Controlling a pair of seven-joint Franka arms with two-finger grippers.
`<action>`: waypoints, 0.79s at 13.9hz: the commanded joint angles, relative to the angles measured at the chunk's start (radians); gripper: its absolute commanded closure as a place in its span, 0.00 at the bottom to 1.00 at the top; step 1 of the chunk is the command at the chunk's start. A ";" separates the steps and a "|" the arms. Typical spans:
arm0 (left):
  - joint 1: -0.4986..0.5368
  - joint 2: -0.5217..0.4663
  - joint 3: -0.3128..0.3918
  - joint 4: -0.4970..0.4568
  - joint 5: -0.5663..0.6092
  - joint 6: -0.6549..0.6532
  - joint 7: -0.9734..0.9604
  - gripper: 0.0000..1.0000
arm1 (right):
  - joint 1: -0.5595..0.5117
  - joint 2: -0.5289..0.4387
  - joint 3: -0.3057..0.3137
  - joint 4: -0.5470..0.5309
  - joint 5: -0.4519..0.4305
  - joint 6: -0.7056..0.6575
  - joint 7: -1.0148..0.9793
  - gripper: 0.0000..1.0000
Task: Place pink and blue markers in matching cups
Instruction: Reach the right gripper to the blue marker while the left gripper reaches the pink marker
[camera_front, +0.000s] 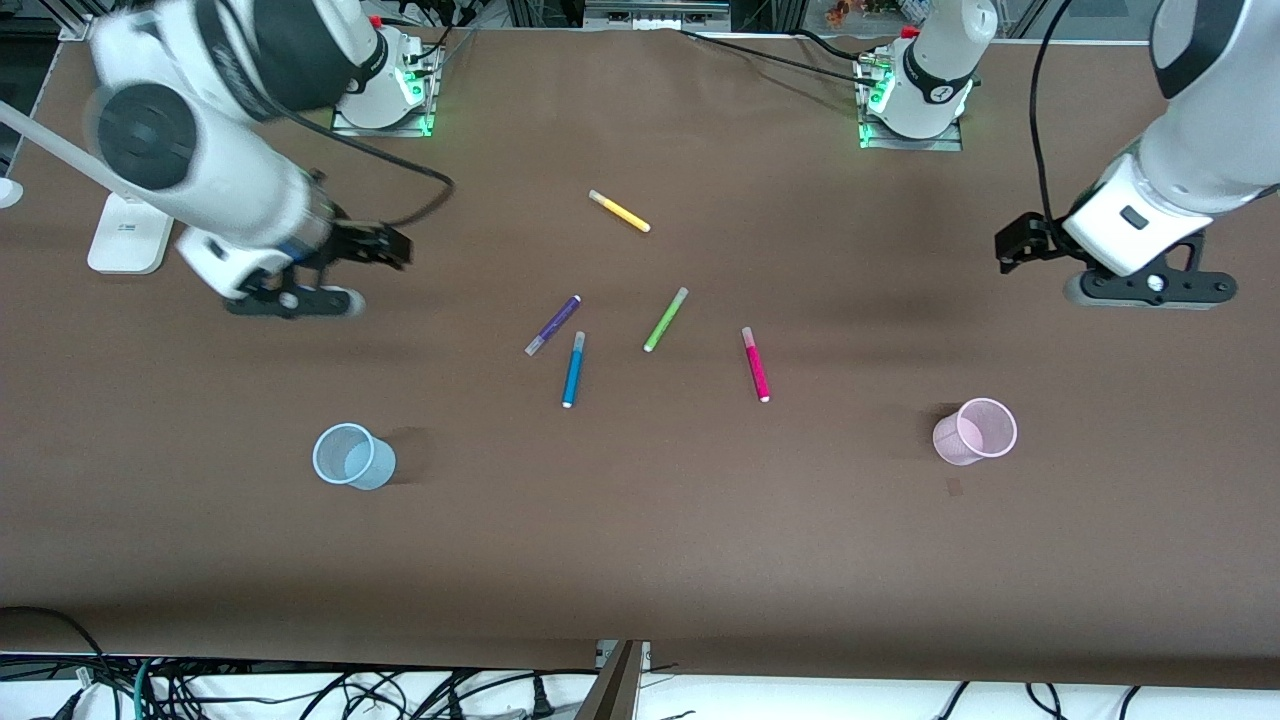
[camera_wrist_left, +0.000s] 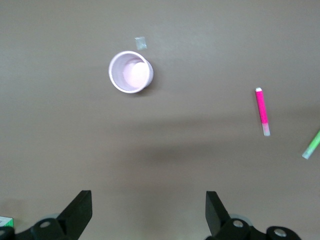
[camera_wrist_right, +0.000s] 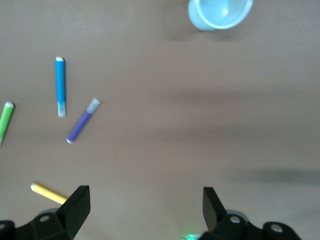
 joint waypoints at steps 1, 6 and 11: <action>-0.002 0.014 -0.025 -0.011 -0.027 -0.016 -0.042 0.00 | 0.056 0.086 -0.007 0.021 0.008 0.068 0.066 0.01; -0.004 0.101 -0.076 -0.014 -0.027 -0.011 -0.068 0.00 | 0.165 0.248 -0.007 0.022 0.008 0.243 0.181 0.01; -0.028 0.238 -0.083 -0.014 -0.025 0.116 -0.149 0.00 | 0.217 0.376 -0.007 0.026 0.006 0.410 0.250 0.01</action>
